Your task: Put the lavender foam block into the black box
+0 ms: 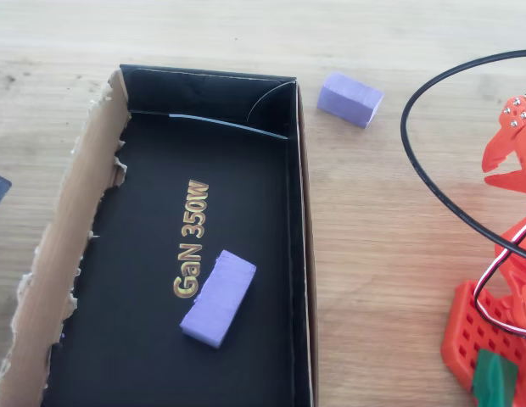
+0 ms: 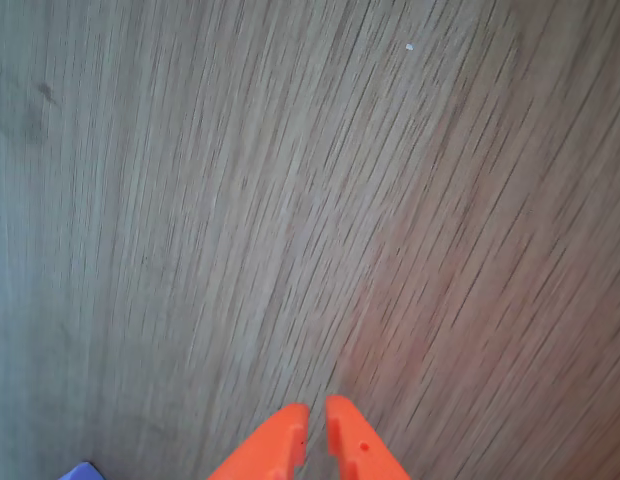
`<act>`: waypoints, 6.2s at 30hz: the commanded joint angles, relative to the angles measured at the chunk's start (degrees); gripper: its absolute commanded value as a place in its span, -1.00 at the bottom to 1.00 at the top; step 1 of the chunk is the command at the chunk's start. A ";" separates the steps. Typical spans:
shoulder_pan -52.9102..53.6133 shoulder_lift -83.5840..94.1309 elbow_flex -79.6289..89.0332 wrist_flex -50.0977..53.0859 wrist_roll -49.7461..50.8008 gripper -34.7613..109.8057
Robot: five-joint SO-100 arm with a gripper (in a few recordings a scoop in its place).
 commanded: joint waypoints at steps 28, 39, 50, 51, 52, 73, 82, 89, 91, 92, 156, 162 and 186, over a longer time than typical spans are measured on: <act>2.02 14.68 0.18 2.46 -9.93 -0.52; 1.05 14.68 -4.66 0.18 -12.13 -0.52; 1.23 -13.97 -28.83 4.04 -12.66 -0.52; 1.23 -16.52 -31.20 4.75 -12.66 -0.52; 1.14 -18.63 -33.22 5.54 -12.57 -0.52; 0.70 -43.15 -53.00 14.68 -12.57 -0.52; 1.93 -47.55 -55.72 12.66 -16.26 -0.52; 1.05 -47.55 -56.78 12.22 -18.19 -0.52; 0.79 -47.11 -56.87 12.22 -18.11 -0.52; 0.62 -46.85 -56.87 12.22 -18.11 -0.52; -36.47 -51.06 -58.10 21.53 79.89 -0.52; -35.07 -53.09 -58.62 21.18 87.63 -0.52; -33.40 -55.63 -62.23 19.78 83.06 -0.32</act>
